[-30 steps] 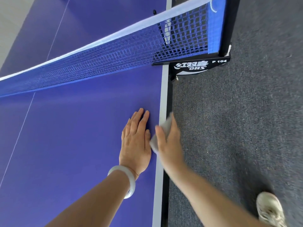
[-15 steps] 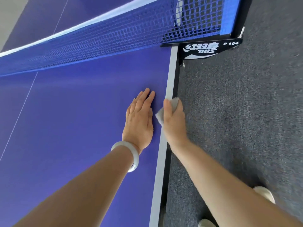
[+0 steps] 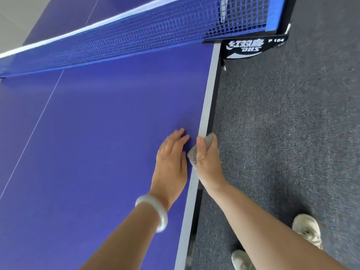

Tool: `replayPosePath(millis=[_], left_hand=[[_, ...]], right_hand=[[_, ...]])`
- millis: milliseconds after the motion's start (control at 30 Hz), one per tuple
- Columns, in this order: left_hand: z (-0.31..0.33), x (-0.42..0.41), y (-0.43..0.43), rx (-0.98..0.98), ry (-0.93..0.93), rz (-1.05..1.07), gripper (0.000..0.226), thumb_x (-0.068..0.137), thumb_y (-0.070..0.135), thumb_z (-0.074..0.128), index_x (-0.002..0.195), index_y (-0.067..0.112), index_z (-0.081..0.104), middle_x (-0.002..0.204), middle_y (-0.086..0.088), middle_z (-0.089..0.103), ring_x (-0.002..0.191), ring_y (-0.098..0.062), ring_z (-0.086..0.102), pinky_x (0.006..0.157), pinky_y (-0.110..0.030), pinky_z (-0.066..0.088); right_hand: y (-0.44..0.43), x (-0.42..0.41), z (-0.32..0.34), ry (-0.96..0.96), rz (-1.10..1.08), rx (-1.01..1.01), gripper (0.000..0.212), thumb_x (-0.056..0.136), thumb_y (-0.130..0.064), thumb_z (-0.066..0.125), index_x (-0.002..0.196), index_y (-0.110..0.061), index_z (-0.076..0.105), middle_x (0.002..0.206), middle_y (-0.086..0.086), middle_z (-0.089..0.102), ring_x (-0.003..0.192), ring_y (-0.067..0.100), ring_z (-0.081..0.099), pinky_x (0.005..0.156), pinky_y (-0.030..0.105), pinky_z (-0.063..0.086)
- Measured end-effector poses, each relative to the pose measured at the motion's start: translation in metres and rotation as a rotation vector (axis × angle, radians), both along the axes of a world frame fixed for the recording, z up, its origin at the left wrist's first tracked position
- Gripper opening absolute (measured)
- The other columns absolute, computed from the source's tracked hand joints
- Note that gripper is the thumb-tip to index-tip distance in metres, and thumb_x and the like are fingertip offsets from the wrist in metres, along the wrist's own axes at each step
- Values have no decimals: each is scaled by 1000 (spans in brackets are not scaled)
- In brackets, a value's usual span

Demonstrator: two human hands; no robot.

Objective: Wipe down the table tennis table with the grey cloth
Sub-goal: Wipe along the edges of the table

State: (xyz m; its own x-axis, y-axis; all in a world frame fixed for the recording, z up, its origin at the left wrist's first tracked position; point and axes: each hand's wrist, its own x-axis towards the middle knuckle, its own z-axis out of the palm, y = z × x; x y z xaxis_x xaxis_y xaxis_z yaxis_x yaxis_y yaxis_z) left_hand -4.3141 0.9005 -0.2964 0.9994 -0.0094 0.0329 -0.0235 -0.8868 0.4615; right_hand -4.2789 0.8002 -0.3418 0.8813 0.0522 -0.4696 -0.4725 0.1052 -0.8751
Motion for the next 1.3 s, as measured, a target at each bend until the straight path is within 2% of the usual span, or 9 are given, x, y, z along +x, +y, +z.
replayPosePath(millis=[67, 233, 467, 567, 733, 867, 1033, 1200, 1300], left_hand=[[1, -53, 15, 112, 10, -5, 46, 103, 15, 36, 148, 14, 43, 159, 5, 31, 149, -7, 18, 123, -30, 12], [-4, -99, 21, 325, 59, -47, 54, 105, 28, 18, 157, 13, 21, 165, 1, 14, 153, -15, 7, 123, -38, 9], [-6, -99, 21, 309, 73, -37, 56, 103, 29, 11, 157, 16, 17, 165, 5, 10, 152, -8, 2, 123, -38, 7], [-7, -98, 21, 266, 64, -43, 55, 103, 30, 12, 157, 20, 16, 165, 7, 9, 152, -6, 0, 124, -37, 5], [-6, -98, 22, 226, 54, -48, 54, 102, 32, 12, 156, 22, 15, 165, 7, 9, 152, -7, 2, 124, -35, 3], [-5, -98, 22, 241, 48, -48, 55, 103, 31, 14, 156, 20, 16, 165, 5, 12, 152, -7, 4, 125, -38, 6], [-4, -100, 21, 245, 46, -47, 56, 102, 31, 15, 156, 17, 18, 165, 4, 11, 152, -8, 4, 125, -42, 8], [-6, -99, 19, 259, 39, -43, 55, 103, 27, 18, 157, 17, 19, 165, 4, 11, 152, -8, 4, 125, -40, 6], [-5, -98, 18, 244, 41, -37, 54, 103, 24, 20, 157, 16, 21, 165, 4, 13, 152, -10, 6, 124, -41, 7]], right_hand=[[1, 0, 0, 7, 4, 0, 46, 101, -51, 36, 128, -13, 36, 140, 26, 45, 113, 27, 53, 106, 54, 40], [1, -1, 2, 0, -47, -26, 66, 101, -52, 38, 152, -12, 27, 143, 16, 44, 125, 28, 50, 103, 39, 42], [20, -110, 4, -47, -153, 37, 62, 99, -54, 40, 139, -6, 40, 125, 8, 54, 115, 21, 53, 107, 46, 39], [23, -162, 2, -50, -122, 71, 77, 89, -67, 37, 133, -4, 43, 126, 5, 53, 117, 17, 50, 111, 44, 36], [15, -105, -3, -16, -146, 95, 36, 99, -53, 46, 89, -18, 44, 67, -10, 58, 61, 5, 52, 66, 19, 44], [11, -52, -7, 62, -175, 133, 50, 94, -57, 52, 107, -9, 52, 94, 5, 65, 85, 18, 60, 82, 34, 47], [18, -134, -11, 50, -193, 228, 42, 92, -56, 58, 89, -16, 45, 71, -4, 53, 66, 16, 50, 67, 30, 42], [32, -237, -6, 92, -110, 199, 46, 78, -81, 49, 82, -37, 37, 68, 1, 52, 59, 15, 50, 58, 33, 44], [29, -213, -2, 93, -121, 86, 42, 79, -76, 47, 87, -34, 40, 72, -8, 55, 62, 1, 55, 56, 13, 40]])
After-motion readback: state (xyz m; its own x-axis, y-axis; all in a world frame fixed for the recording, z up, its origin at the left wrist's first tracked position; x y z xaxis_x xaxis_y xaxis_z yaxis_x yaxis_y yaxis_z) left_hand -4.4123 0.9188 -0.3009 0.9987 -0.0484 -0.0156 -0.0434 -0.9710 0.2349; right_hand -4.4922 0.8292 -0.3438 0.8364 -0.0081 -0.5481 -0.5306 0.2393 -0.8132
